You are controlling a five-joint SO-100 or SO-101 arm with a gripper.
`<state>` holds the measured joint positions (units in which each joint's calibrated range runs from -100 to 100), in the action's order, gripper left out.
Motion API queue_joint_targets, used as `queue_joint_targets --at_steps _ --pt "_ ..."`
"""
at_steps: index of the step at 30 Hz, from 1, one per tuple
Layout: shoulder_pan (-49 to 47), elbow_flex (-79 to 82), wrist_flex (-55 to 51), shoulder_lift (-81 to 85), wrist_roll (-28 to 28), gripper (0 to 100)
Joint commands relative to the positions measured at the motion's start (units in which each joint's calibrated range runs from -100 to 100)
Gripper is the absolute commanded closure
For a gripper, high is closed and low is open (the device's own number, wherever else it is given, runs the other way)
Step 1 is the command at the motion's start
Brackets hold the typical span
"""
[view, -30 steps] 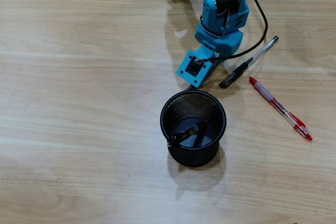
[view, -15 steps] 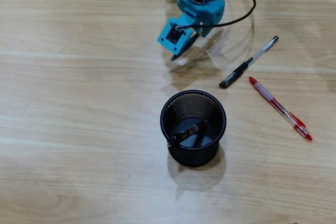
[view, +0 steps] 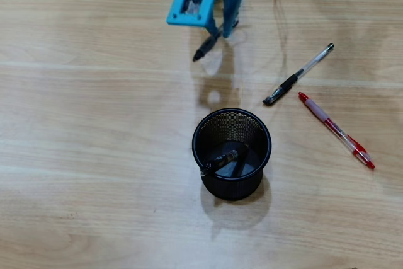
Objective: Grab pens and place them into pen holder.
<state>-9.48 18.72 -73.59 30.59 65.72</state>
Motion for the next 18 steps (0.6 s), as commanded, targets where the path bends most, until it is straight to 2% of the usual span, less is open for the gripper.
queue_joint_targets --at_steps 1,4,11,18 --pt "2.9 -18.5 0.3 1.4 -7.1 98" --pt "2.8 -22.8 6.2 1.3 -9.6 98" --pt "-0.9 -22.9 33.2 -4.6 -12.8 98" --pt "-4.4 -22.8 45.7 -13.8 -14.0 98"
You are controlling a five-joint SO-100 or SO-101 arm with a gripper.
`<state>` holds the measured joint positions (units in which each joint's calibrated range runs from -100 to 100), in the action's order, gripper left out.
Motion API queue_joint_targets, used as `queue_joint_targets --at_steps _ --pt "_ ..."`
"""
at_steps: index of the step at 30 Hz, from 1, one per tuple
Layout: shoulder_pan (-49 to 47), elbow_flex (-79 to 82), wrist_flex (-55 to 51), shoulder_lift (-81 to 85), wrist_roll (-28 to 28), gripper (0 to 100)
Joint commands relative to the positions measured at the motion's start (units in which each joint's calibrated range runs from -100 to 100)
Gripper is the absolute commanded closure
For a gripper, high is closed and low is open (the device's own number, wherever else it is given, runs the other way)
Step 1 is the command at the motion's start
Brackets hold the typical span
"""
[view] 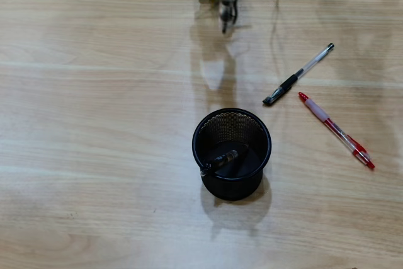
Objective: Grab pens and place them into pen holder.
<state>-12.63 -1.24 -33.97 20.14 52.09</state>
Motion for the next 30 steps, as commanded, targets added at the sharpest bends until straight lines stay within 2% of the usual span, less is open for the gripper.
queue_joint_targets --at_steps 1,13,25,30 --pt "-1.4 -2.8 7.1 -4.8 -0.6 98" --pt "-0.4 -1.1 20.2 -21.2 -0.8 98" --pt "0.4 19.0 47.5 -23.2 -0.7 98" --pt "0.3 22.4 50.8 -23.2 1.9 98"
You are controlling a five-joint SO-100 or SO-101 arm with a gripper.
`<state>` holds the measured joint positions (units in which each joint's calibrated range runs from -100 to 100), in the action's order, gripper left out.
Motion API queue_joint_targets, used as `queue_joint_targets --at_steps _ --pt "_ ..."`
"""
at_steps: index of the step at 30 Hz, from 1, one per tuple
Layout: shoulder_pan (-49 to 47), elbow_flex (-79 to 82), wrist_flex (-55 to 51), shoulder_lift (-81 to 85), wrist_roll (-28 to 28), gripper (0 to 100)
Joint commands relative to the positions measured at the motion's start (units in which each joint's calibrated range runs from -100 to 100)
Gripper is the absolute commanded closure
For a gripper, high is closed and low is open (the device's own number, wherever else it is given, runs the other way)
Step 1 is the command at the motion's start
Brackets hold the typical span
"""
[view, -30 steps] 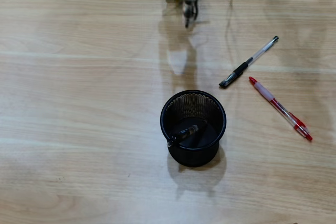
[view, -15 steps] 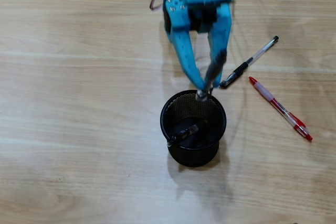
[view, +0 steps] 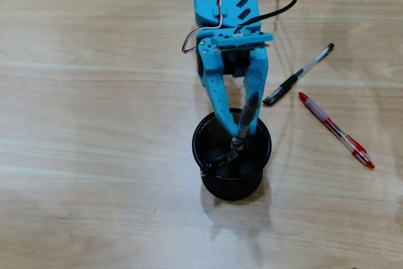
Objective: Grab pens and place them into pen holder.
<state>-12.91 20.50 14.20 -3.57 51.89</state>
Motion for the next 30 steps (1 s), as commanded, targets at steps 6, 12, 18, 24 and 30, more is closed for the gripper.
queue_joint_targets --at_steps 6,12,18,24,30 --pt "0.0 1.9 2.3 0.7 2.8 88" --pt "-0.9 2.0 1.7 2.1 2.4 86" --pt "-2.2 -0.4 -15.9 7.5 2.3 87" --pt "-4.6 -7.2 -39.0 13.5 -2.8 98" --pt "-10.4 -15.4 -57.0 15.1 -6.7 98"
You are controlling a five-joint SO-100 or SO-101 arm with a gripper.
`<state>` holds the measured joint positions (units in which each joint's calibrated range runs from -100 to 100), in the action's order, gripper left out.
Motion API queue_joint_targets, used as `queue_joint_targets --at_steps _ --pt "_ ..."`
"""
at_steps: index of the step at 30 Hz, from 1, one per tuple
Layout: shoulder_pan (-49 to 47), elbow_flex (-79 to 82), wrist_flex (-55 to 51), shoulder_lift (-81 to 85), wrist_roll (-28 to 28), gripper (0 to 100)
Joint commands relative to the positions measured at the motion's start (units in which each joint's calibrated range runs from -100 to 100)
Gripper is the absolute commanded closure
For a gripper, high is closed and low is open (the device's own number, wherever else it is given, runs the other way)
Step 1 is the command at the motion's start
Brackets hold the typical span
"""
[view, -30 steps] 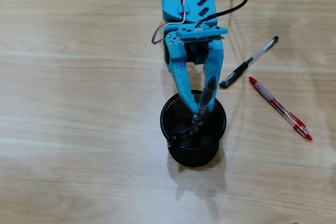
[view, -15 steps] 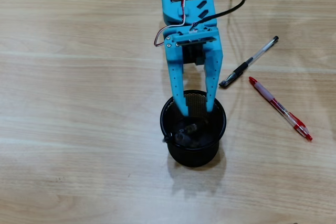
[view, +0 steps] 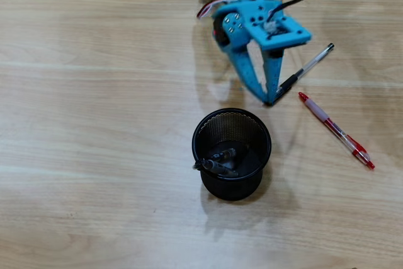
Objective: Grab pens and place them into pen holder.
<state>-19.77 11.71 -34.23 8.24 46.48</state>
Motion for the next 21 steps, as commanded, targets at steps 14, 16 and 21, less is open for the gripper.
queue_joint_targets --at_steps 14,16,21 --pt "-16.9 -19.2 -18.0 -4.2 -5.3 98" --pt "-17.6 -19.2 -17.6 -5.4 -5.0 98" --pt "-18.5 -22.6 -18.0 -9.3 -4.9 98"
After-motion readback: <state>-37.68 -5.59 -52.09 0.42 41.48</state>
